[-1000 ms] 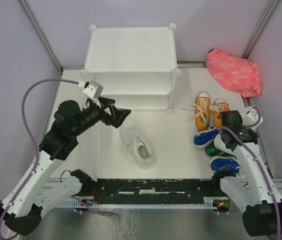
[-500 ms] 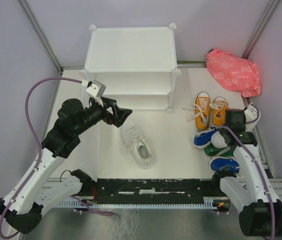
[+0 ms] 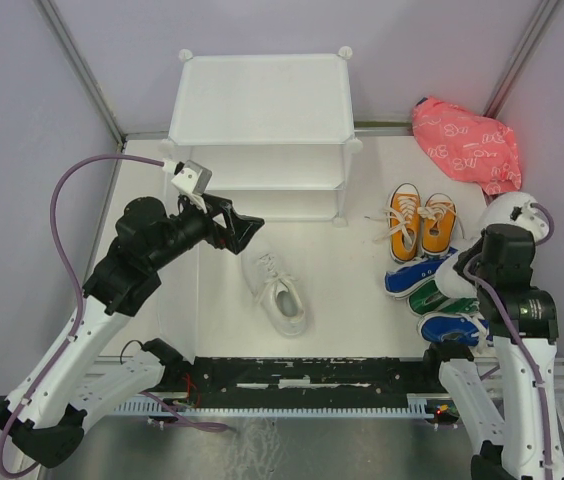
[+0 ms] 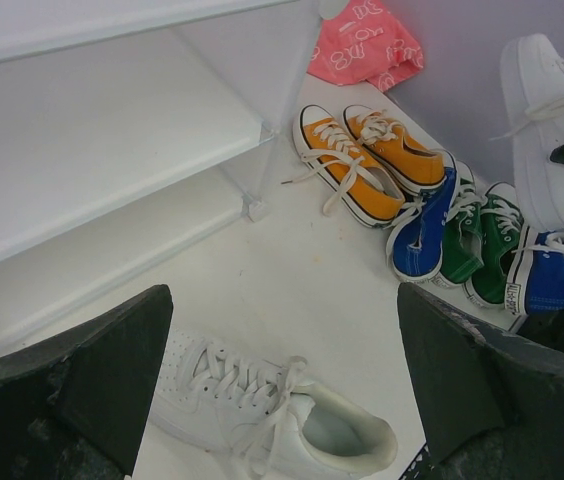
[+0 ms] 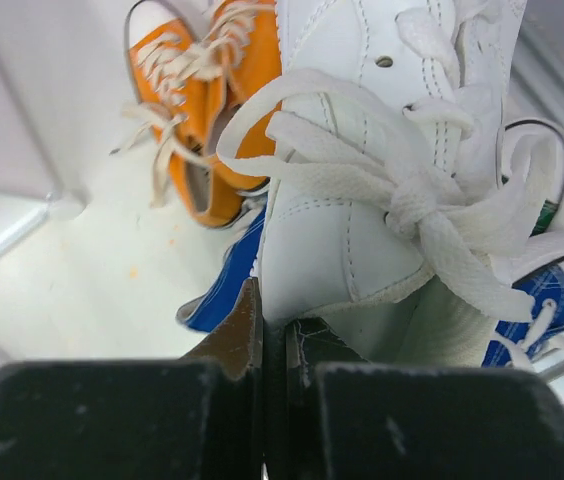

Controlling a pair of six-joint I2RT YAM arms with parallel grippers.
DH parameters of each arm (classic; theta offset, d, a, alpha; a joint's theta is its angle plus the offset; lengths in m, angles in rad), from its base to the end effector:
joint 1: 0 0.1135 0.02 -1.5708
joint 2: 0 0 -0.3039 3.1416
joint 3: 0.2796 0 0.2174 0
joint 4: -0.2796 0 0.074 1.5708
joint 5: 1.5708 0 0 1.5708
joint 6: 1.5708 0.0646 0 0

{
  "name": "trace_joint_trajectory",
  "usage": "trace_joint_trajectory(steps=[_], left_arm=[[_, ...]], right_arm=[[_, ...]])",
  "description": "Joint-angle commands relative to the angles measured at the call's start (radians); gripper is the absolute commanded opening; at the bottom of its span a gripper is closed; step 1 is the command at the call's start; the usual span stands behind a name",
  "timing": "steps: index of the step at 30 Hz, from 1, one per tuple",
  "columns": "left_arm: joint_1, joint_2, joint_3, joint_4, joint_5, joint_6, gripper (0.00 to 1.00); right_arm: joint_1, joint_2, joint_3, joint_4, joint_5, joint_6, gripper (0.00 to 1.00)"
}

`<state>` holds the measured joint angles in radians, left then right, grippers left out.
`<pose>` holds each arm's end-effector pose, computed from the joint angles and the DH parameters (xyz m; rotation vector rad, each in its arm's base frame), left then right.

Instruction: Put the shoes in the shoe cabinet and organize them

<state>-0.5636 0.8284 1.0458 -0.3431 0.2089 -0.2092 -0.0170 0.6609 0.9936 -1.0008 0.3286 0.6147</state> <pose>0.1127 -0.0871 0.4239 0.4661 1.6883 -0.7488 0.0637 -0.0219 0.3413 0.8478 2.0274 -0.0345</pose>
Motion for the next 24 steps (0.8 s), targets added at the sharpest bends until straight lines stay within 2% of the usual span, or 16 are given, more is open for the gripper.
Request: trace_joint_trajectory(steps=[1,7,13,18,24], left_arm=[[-0.004,-0.005,0.042,0.014,-0.028,-0.001,0.99],[-0.004,0.000,0.058,0.007,-0.072,-0.003,0.99],[-0.004,0.019,0.069,0.011,-0.096,-0.013,0.99],[-0.004,0.034,0.065,0.012,-0.101,-0.023,0.99],[-0.004,0.049,0.065,0.006,-0.110,-0.020,0.99]], right_arm=[[0.020,-0.010,0.041,0.002,-0.220,-0.080,0.02],[0.095,-0.023,0.027,0.018,-0.296,-0.149,0.02],[0.190,0.085,0.035,0.104,-0.310,-0.159,0.02],[0.371,0.145,0.012,0.174,-0.182,-0.111,0.02],[0.655,0.261,-0.029,0.238,-0.087,-0.060,0.02]])
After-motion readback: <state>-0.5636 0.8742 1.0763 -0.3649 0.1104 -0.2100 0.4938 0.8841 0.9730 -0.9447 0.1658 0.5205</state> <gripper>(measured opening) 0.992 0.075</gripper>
